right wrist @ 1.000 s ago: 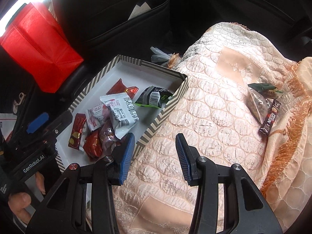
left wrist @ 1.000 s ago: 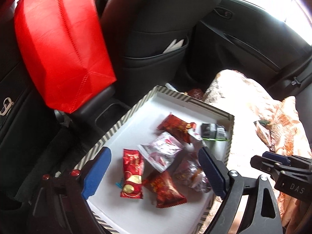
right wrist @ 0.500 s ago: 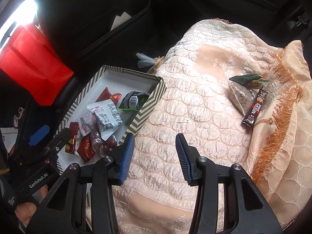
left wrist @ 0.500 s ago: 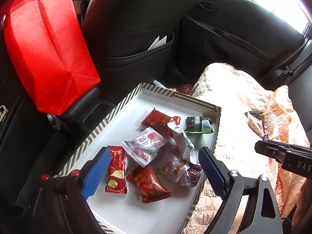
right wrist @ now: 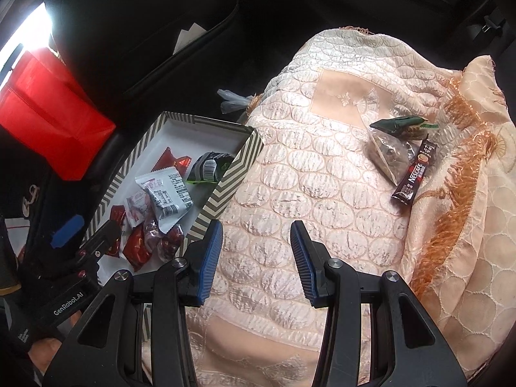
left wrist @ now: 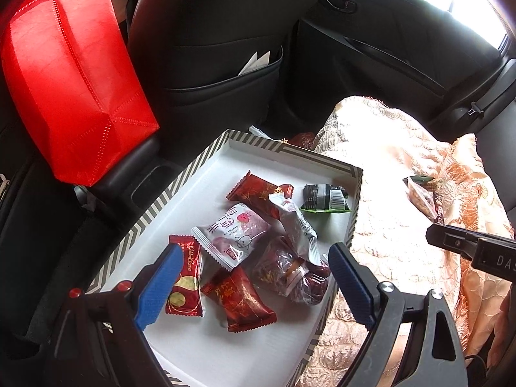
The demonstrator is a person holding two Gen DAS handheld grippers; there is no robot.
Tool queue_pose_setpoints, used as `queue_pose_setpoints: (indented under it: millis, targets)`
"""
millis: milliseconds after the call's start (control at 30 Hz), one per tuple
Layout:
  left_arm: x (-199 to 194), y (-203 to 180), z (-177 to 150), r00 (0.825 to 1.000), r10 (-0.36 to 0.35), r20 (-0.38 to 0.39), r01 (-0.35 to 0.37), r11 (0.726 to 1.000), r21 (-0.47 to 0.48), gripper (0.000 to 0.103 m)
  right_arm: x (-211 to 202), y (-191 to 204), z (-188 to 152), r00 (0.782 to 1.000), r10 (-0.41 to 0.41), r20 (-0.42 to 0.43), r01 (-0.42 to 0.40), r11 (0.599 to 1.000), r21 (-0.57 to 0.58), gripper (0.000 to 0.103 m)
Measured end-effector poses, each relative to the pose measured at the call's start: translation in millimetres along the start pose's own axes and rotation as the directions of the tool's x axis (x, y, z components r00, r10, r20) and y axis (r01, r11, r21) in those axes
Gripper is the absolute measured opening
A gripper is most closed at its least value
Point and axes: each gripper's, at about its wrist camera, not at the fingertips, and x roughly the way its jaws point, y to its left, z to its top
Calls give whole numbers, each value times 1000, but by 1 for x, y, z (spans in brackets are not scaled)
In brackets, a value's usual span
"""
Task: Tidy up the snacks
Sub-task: 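Withdraw both open grippers from the tray over the shawl snacks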
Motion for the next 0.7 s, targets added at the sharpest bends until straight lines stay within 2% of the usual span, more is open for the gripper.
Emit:
queue_pose_setpoints:
  millis: [400,533,700]
  targets:
    - [7,-19,-2,999,-20,-38,22,998,50,93,-8,-27,3,1000,-13,15,12,999,45,43]
    - [12,-29,-2,997,-35,-63,40,996,74,93,-9,-43,2,999,-42,4,42,997,72,49]
    - [18,-47,0,995,-48,-87,58,992,115,93,-16,-62,1,998,-60,9,59,993,100,50]
